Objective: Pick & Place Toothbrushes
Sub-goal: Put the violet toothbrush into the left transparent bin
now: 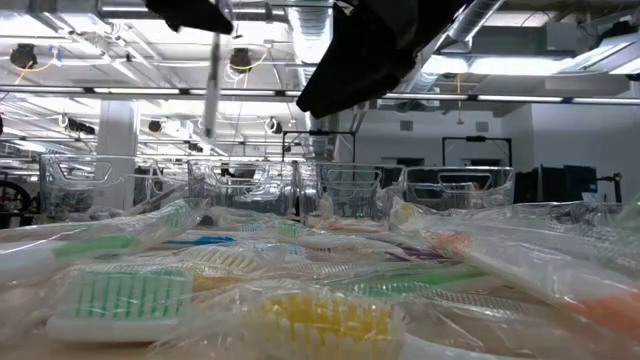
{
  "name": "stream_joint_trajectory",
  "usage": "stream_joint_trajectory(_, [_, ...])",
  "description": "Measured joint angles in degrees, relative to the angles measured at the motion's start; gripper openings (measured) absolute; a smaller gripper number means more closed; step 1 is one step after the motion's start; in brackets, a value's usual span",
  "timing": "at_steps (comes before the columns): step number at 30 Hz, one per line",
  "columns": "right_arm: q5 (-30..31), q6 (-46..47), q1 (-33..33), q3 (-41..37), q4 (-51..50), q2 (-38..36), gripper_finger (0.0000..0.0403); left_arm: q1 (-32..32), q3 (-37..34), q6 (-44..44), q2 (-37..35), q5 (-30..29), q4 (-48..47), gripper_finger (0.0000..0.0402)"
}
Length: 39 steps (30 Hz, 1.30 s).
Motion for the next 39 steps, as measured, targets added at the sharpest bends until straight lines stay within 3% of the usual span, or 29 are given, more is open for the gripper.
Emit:
stream_joint_trajectory(5, [0.0, 0.8, -0.1, 0.0, 0.0, 0.0, 0.0255, 3.6, 9.2, -3.2, 0.0, -10.3, -16.4, 0.0009])
stream_joint_trajectory(12, [-0.9, 0.9, -0.3, 0.0, 0.0, 0.0, 0.0255, 18.7, 12.2, -11.6, -0.9, -13.1, -32.9, 0.001])
stream_joint_trajectory(17, [-0.9, 0.9, -0.2, 0.0, 0.0, 0.0, 0.0255, 31.9, 11.7, -13.5, -1.0, -5.7, -36.2, 0.0017])
stream_joint_trajectory(22, [-0.9, 0.9, -0.3, 0.0, 0.0, 0.0, 0.0255, 41.0, 7.9, -8.4, -0.5, -0.9, -33.9, 0.0024])
stream_joint_trajectory(27, [-0.9, 0.9, -0.3, 0.0, 0.0, 0.0, 0.0255, 45.3, 2.4, -4.6, -0.5, 1.5, -27.9, 0.0022])
stream_joint_trajectory(32, [-0.9, 0.9, -0.3, 0.0, 0.0, 0.0, 0.0255, 48.2, 0.0, -4.6, 0.7, 10.3, -26.9, 0.003])
stream_joint_trajectory(39, [-1.0, 1.1, -0.1, 0.0, -0.2, 0.0, 0.0255, 50.9, -1.5, -4.6, 2.0, 10.8, -26.6, 0.0077])
